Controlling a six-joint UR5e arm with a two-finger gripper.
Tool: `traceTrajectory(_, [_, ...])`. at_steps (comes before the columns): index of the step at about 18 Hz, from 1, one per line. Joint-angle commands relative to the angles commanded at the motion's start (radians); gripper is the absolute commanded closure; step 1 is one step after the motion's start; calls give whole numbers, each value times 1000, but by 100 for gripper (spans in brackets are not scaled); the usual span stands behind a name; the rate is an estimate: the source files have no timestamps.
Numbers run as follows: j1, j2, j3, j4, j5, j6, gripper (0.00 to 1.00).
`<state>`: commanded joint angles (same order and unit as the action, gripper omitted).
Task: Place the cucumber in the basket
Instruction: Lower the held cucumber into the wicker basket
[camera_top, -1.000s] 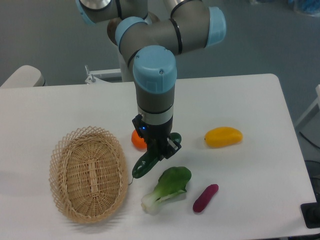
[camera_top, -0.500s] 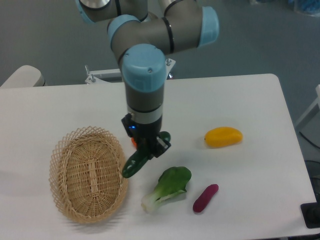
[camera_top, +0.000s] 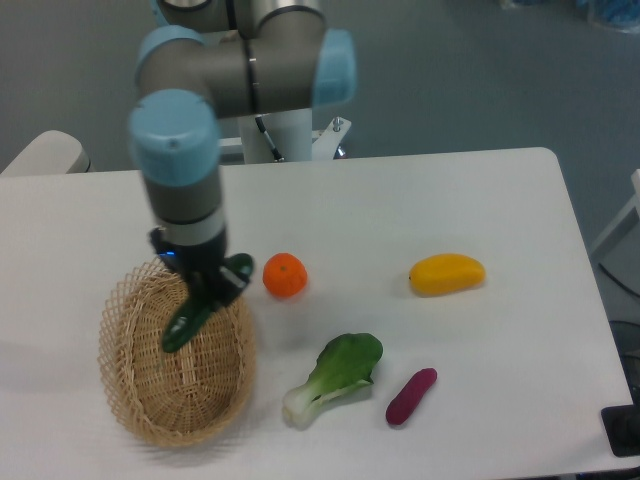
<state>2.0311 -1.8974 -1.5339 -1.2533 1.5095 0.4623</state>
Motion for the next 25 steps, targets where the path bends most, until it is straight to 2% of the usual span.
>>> traceTrajectory(2, [-14, -37, 17, 14, -2, -78, 82])
traceTrajectory(5, [-17, -78, 15, 55, -3, -120, 82])
traceTrajectory(8, [-17, -124, 14, 89, 6, -114, 82])
traceTrajectory(13, [-15, -196, -2, 184, 31, -71, 82])
traceTrajectory(20, [-15, -223, -11, 195, 34, -67, 82])
traceTrajectory(25, [-17, -224, -18, 196, 34, -66, 78])
